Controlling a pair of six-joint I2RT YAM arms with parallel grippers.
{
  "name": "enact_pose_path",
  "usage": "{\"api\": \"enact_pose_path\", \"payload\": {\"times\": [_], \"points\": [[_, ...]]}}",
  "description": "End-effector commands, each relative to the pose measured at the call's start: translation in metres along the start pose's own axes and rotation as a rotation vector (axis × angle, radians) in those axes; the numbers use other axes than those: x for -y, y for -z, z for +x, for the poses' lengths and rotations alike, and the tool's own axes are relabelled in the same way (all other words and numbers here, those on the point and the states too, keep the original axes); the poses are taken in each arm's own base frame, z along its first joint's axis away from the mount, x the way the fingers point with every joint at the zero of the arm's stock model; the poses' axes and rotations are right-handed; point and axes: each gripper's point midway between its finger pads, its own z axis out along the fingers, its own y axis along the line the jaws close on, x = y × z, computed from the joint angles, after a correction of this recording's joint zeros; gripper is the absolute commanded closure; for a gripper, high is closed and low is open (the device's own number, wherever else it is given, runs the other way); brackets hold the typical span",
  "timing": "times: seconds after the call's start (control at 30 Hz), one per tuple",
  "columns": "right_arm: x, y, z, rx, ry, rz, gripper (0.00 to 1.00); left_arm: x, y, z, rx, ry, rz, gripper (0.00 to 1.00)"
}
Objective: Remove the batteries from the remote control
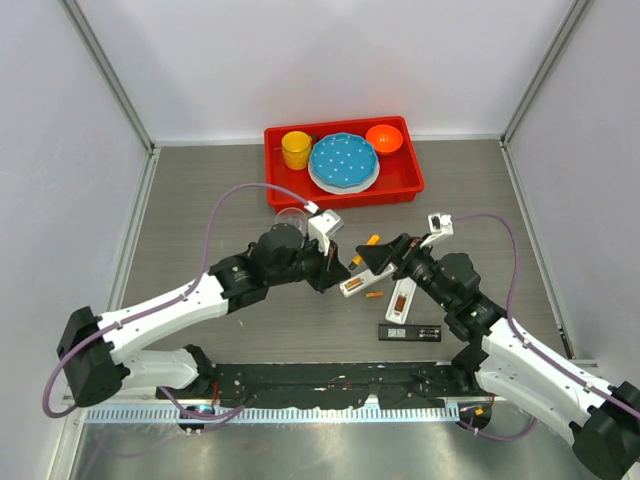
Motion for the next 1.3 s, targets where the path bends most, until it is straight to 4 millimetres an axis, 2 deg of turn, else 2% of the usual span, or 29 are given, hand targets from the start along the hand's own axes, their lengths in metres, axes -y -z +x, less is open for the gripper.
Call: {"api": "enact_pose_path", "payload": {"times": [0.0, 0.03, 0.07, 0.1, 0.2, 0.23, 0.3, 0.4, 0.43, 0.57, 0.67, 0.7, 0.73, 0.77, 0.87, 0.9, 0.97, 1.0, 1.1, 1.2, 1.27], "points": [[-0.033, 0.001, -0.013, -0.054, 0.082, -0.151, 0.00, -0.005, 0.031, 0.002, -0.045, -0.069, -0.045, 1.00], [-0.040, 0.001, -0.013, -0.071, 0.083, -0.186, 0.00, -0.003, 0.036, 0.000, -0.039, -0.074, -0.038, 1.00], [-0.059, 0.005, -0.011, -0.113, 0.093, -0.285, 0.01, -0.003, 0.038, 0.001, -0.042, -0.074, -0.039, 1.00], [-0.062, 0.002, -0.007, -0.142, 0.083, -0.300, 0.04, -0.001, 0.040, 0.001, -0.046, -0.074, -0.030, 1.00], [-0.076, 0.004, -0.005, -0.194, 0.072, -0.376, 0.19, 0.006, 0.046, -0.005, -0.021, -0.079, 0.002, 1.00], [-0.075, 0.001, -0.003, -0.211, 0.050, -0.371, 0.30, 0.008, 0.047, -0.004, -0.019, -0.080, 0.010, 1.00], [-0.079, 0.001, -0.003, -0.218, 0.034, -0.392, 0.32, 0.013, 0.049, -0.008, 0.000, -0.081, 0.030, 1.00], [-0.075, -0.002, -0.001, -0.225, -0.008, -0.376, 0.43, 0.017, 0.050, -0.011, 0.014, -0.080, 0.054, 1.00], [-0.076, -0.003, 0.000, -0.235, -0.025, -0.376, 0.50, 0.018, 0.051, -0.011, 0.015, -0.076, 0.056, 1.00], [-0.075, -0.002, 0.001, -0.233, -0.062, -0.378, 0.63, 0.019, 0.048, -0.010, 0.011, -0.076, 0.068, 1.00], [-0.074, 0.000, 0.000, -0.223, -0.088, -0.380, 0.83, 0.021, 0.045, -0.009, 0.009, -0.070, 0.080, 1.00], [-0.074, 0.000, -0.001, -0.220, -0.092, -0.380, 0.99, 0.019, 0.044, -0.009, 0.008, -0.070, 0.074, 1.00], [-0.070, -0.001, 0.001, -0.221, -0.098, -0.368, 0.99, 0.017, 0.043, -0.008, 0.006, -0.069, 0.063, 1.00], [-0.069, -0.001, 0.000, -0.218, -0.098, -0.359, 0.99, 0.015, 0.042, -0.008, 0.007, -0.065, 0.051, 0.97], [-0.058, -0.002, 0.001, -0.208, -0.073, -0.306, 0.99, 0.006, 0.041, -0.008, 0.011, -0.070, 0.005, 0.64], [-0.055, -0.002, 0.000, -0.197, -0.049, -0.291, 0.99, 0.004, 0.041, -0.009, 0.012, -0.074, -0.007, 0.46], [-0.043, -0.004, -0.001, -0.183, -0.029, -0.227, 0.99, 0.001, 0.040, -0.008, 0.009, -0.080, -0.018, 0.32], [-0.039, -0.004, -0.002, -0.177, -0.012, -0.205, 0.99, -0.001, 0.039, -0.007, 0.008, -0.084, -0.025, 0.20], [-0.018, -0.005, -0.008, -0.143, 0.046, -0.092, 0.99, -0.008, 0.032, -0.002, -0.005, -0.092, -0.051, 0.08], [0.003, -0.004, -0.016, -0.097, 0.109, 0.015, 0.99, -0.022, 0.017, 0.009, -0.032, -0.102, -0.096, 0.01], [0.015, -0.002, -0.017, -0.092, 0.151, 0.072, 0.99, -0.031, 0.005, 0.015, -0.054, -0.114, -0.122, 0.01]]}}
